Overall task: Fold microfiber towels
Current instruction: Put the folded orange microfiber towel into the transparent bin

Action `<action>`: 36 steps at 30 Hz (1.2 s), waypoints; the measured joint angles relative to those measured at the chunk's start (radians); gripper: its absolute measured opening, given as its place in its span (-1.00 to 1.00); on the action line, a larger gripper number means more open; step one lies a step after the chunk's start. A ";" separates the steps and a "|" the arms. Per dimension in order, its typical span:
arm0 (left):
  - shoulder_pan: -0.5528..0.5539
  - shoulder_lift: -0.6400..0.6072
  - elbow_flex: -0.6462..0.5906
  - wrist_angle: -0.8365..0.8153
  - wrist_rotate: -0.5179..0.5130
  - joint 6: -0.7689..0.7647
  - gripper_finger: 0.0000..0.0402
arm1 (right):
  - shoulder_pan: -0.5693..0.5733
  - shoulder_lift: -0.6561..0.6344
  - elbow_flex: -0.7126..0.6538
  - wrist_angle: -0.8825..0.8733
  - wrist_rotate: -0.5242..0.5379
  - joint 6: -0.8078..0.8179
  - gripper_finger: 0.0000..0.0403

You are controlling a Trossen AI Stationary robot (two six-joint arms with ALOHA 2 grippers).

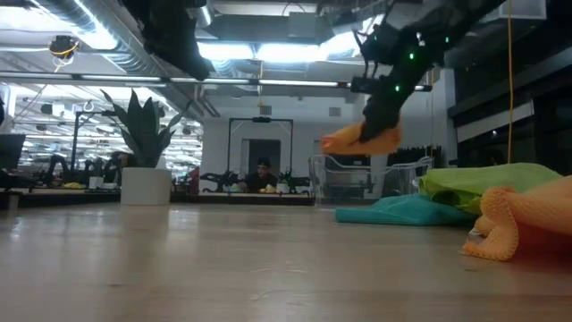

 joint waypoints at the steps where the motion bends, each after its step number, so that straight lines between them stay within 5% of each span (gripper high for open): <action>1: 0.000 0.006 0.000 -0.002 0.000 0.001 -0.44 | -0.026 0.009 -0.007 0.025 -0.041 -0.018 -0.86; 8: 0.001 0.045 0.000 0.001 -0.003 0.001 -0.44 | -0.129 0.125 -0.014 0.033 -0.156 -0.057 -0.86; 15: 0.000 0.064 0.000 -0.003 -0.001 0.001 -0.44 | -0.139 0.222 -0.014 0.122 -0.141 -0.083 -0.86; 27: 0.000 0.064 0.000 -0.004 -0.001 0.001 -0.44 | -0.142 0.232 -0.014 0.100 -0.139 -0.082 -0.06; 36: 0.000 0.064 0.000 -0.010 -0.001 0.002 -0.44 | -0.137 0.213 -0.005 0.041 -0.140 -0.087 0.09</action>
